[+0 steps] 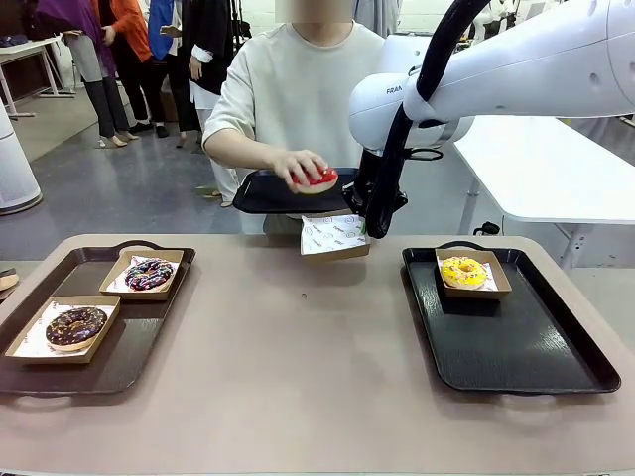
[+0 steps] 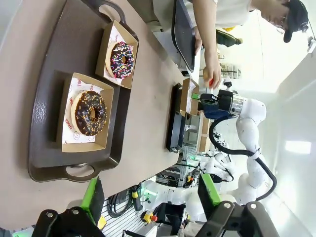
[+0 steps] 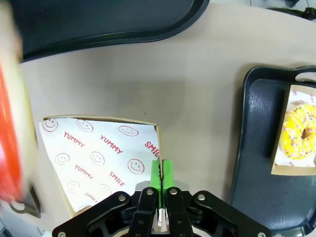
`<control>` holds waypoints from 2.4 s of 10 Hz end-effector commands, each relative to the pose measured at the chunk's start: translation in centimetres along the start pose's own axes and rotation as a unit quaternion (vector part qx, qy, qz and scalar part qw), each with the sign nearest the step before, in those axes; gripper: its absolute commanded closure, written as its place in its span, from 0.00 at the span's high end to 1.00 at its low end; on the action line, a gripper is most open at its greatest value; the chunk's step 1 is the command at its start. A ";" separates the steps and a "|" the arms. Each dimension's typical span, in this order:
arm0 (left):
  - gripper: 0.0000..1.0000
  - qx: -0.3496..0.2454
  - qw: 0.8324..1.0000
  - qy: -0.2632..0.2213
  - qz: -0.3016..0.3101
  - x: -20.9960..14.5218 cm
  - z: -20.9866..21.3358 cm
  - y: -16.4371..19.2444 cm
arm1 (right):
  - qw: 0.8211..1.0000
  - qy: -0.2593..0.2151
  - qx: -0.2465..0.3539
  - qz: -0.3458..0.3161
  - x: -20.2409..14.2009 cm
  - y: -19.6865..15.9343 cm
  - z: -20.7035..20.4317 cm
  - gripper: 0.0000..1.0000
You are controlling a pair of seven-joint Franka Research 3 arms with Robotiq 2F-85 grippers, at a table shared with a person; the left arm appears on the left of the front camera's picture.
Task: Individually package the donuts and arrange them on the tray.
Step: Place the picked Paper togo box on the Handle tray.
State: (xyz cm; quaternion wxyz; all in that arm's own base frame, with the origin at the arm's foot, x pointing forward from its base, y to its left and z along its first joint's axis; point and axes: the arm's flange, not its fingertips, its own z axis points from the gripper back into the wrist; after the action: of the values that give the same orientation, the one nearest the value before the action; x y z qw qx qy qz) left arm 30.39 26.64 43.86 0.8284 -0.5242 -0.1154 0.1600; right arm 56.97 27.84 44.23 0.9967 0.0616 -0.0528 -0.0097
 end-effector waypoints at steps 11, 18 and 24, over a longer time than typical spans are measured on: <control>1.00 -0.002 1.000 -0.003 0.004 -0.1 0.2 -0.1 | 1.000 -0.001 0.000 -0.001 -0.2 -0.3 0.2 0.00; 1.00 -0.002 1.000 -0.003 0.004 -0.1 0.2 -0.1 | 1.000 0.008 -0.019 0.018 -4.1 -0.4 6.5 0.02; 1.00 -0.002 1.000 -0.003 0.004 -0.1 0.2 -0.1 | 0.998 0.021 -0.053 -0.012 -16.2 -8.9 12.0 0.02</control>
State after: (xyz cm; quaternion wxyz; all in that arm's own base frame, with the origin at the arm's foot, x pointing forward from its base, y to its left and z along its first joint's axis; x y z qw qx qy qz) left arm 30.42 26.69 43.78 0.8285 -0.5241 -0.1146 0.1608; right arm 41.43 19.33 54.13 0.9988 -0.0056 -0.0338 -0.0349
